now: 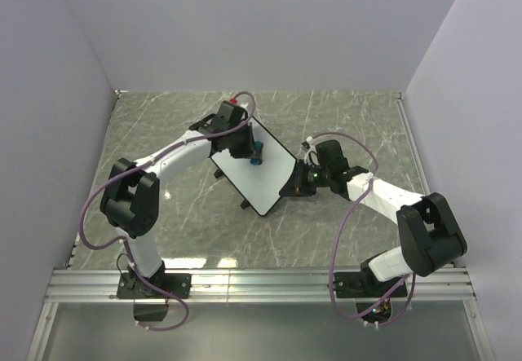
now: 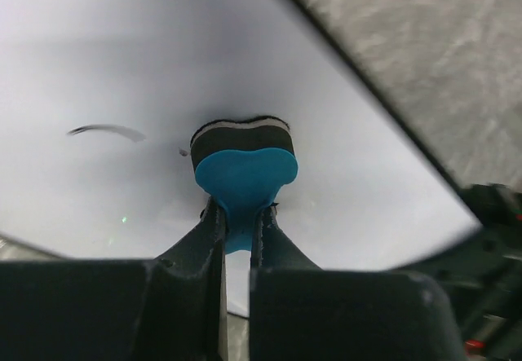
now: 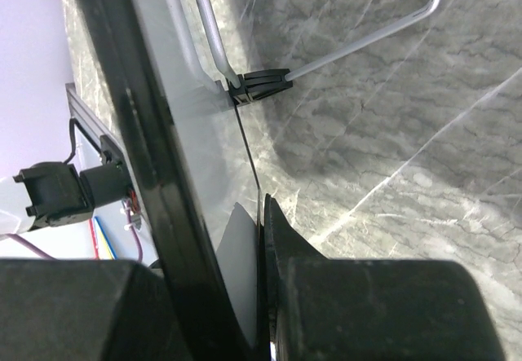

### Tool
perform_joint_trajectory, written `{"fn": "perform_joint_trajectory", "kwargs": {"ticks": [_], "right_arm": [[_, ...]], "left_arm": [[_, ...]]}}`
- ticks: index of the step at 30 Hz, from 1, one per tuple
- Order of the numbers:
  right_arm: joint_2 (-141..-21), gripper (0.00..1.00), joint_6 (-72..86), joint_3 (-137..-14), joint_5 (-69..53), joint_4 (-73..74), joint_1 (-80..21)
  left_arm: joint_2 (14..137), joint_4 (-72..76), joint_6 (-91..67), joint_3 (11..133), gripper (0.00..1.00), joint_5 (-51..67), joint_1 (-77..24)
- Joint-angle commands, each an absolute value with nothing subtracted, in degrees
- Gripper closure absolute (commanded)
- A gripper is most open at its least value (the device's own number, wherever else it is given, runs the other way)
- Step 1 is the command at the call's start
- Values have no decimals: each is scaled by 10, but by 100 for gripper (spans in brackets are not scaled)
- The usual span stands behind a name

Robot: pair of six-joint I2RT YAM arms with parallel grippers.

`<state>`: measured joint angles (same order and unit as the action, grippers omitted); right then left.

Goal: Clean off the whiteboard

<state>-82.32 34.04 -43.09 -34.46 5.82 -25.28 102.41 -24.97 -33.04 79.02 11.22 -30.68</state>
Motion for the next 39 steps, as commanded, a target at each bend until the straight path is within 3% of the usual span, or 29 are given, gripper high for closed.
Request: {"fn": "perform_joint_trajectory", "kwargs": {"ticks": [1,17,23,32,39], "right_arm": [[-836,100,326,-456,-345,54,-271],[-820,100,325,-435,-340,55,-272],[-824,100,325,-439,-339,55,-272],[-831,100,332,-442,-341,45,-273],[-826,100,337,-439,-338,40,-276]], "left_arm": [[1057,-228,-319,833,100,153,-322],[1087,-237,-295,774,100,134,-182],[1057,-216,-299,745,100,155,-213],[1050,-236,-344,828,100,166,-343],[1060,-241,-360,842,100,164,-353]]}}
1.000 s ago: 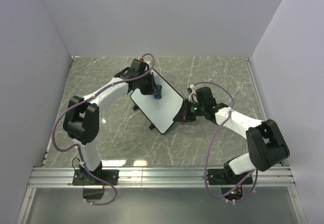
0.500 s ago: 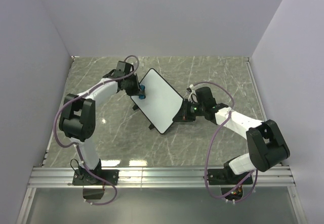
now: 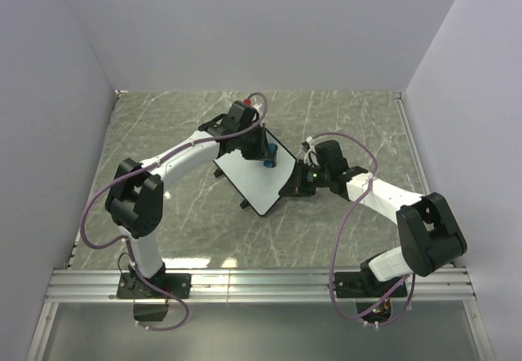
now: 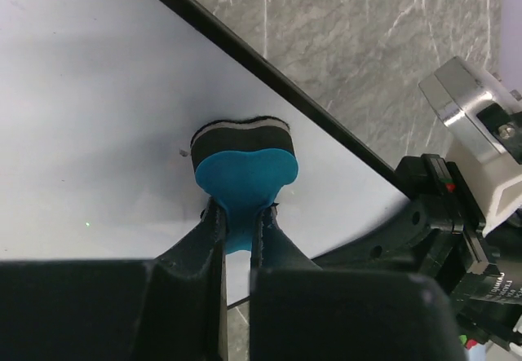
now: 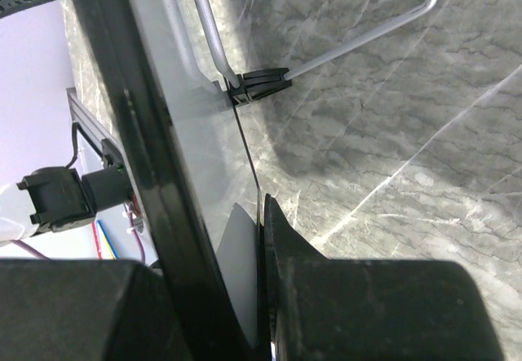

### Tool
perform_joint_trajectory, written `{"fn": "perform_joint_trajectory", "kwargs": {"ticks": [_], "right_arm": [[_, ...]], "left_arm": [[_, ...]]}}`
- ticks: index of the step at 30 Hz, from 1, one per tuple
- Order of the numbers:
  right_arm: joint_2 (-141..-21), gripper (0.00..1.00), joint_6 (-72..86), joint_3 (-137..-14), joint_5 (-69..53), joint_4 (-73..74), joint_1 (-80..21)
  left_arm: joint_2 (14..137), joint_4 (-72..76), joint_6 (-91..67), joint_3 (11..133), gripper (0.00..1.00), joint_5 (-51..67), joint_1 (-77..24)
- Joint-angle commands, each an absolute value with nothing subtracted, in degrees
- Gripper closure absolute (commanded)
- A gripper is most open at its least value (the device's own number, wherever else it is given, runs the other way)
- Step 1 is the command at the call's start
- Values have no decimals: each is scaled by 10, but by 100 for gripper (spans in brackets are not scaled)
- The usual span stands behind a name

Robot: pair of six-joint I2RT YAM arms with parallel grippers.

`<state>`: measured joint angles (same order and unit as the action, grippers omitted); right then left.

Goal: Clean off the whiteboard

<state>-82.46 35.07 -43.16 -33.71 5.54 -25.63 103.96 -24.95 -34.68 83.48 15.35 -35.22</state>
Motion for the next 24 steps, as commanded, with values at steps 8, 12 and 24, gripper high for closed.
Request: {"fn": "perform_joint_trajectory", "kwargs": {"ticks": [8,12,24], "right_arm": [[-812,100,342,-422,-333,36,-276],[-812,100,345,-419,-332,33,-276],[-823,100,348,-428,-333,28,-279]], "left_arm": [[1057,-253,-342,825,100,152,-244],[1069,-276,-309,845,100,128,-211],[1053,-289,-283,756,100,89,-134]]}}
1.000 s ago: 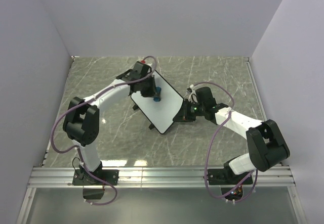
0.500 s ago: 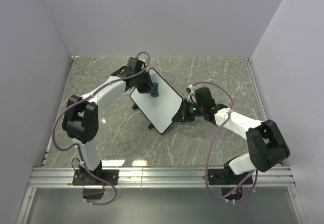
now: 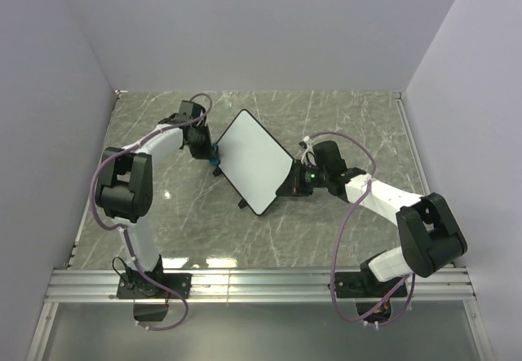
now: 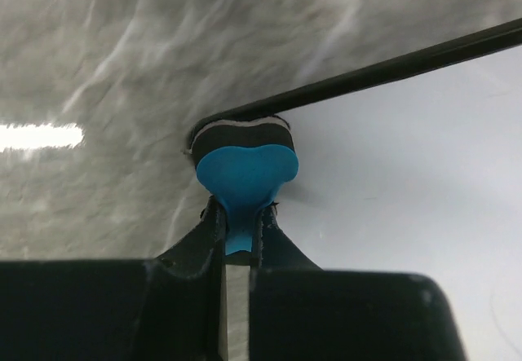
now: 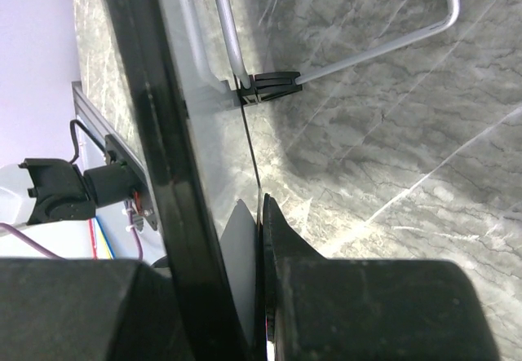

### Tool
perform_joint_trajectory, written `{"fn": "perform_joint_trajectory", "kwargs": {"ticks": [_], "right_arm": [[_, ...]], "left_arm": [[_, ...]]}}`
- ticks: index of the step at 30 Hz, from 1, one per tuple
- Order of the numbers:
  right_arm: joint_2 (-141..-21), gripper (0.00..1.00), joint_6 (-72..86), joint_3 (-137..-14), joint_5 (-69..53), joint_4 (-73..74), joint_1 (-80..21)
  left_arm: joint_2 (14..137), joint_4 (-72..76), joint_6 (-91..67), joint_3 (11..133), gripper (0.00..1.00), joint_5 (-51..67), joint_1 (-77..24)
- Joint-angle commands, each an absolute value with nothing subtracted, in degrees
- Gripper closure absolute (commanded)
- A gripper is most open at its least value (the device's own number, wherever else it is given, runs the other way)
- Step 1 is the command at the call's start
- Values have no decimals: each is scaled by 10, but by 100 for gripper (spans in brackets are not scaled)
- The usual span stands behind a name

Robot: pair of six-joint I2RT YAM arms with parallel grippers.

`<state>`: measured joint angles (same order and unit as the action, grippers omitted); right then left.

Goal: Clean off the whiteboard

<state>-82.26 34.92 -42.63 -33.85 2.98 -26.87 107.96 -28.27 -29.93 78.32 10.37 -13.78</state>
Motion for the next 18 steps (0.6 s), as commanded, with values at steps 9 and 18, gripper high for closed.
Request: {"fn": "perform_joint_trajectory", "kwargs": {"ticks": [9,18], "right_arm": [[-836,100,357,-439,-330,19,-288],[-849,100,372,-446,-321,7,-294]], "left_arm": [[947,-267,-312,699,100,114,-133],[896,-337,-323,744,100,3,-90]]}}
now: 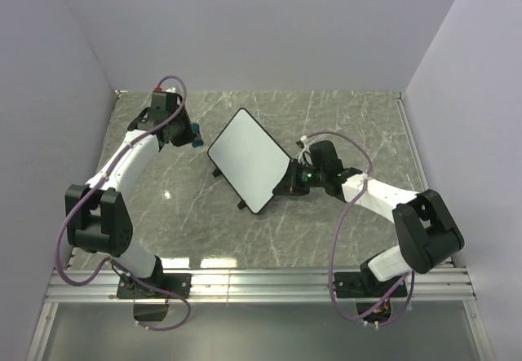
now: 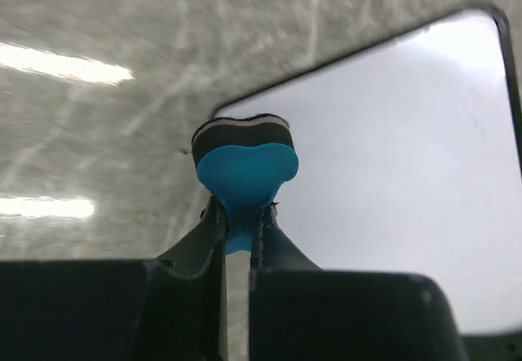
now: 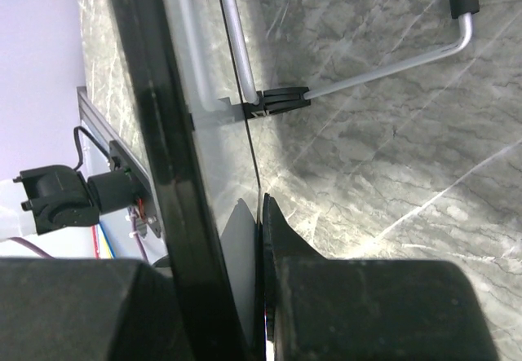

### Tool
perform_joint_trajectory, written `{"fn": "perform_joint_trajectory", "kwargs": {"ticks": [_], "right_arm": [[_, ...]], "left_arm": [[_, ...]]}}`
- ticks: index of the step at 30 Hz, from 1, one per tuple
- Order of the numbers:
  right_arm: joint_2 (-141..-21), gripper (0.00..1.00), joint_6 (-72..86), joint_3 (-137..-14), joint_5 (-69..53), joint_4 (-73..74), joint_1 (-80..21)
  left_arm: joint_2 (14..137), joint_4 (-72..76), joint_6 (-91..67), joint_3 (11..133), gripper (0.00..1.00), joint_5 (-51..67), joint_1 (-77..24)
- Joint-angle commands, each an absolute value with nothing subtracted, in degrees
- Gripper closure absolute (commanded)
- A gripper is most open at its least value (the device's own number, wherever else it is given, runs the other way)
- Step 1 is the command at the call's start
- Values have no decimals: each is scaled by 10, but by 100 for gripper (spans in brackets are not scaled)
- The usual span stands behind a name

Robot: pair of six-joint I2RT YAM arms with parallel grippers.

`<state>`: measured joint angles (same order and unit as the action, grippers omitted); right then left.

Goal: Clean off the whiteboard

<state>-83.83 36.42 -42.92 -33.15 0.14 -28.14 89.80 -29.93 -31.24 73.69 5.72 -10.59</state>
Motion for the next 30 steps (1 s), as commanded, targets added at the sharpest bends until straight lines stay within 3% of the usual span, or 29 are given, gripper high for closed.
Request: {"fn": "perform_joint_trajectory", "kwargs": {"ticks": [1,3,4,5,6,9,13,16,19,22,25,26,30], "right_arm": [[-849,100,373,-447,-317,7,-294],[-848,99,374,-448,-314,15,-294],[-844,93,373,-447,-312,18,-294],[-841,84,372,-446,-309,22,-294],[-838,60,371,-446,-305,25,-294],[-817,43,365,-444,-289,43,-294],[-776,30,352,-456,-266,79,-294],[-737,25,339,-472,-241,120,-294],[-688,23,324,-482,-215,167,-294],[-631,22,314,-483,-190,209,-294],[-573,19,314,-473,-177,242,-294],[-557,18,319,-469,-171,246,-294],[-482,17,331,-445,-153,280,-294]], "left_arm": [[896,-341,-323,738,100,2,-86],[892,-342,-324,713,100,2,-76],[883,-340,-325,703,100,-16,-74],[879,-338,-326,684,100,-19,-69],[875,-338,-326,676,100,-22,-65],[860,-335,-328,650,100,-31,-57],[856,-333,-323,628,99,-33,-49],[860,-337,-319,620,91,-42,-48],[874,-348,-315,613,77,-50,-48],[886,-352,-315,604,48,-55,-48],[893,-354,-319,597,32,-60,-48],[893,-355,-323,593,22,-61,-48],[892,-352,-332,586,3,-55,-48]]}}
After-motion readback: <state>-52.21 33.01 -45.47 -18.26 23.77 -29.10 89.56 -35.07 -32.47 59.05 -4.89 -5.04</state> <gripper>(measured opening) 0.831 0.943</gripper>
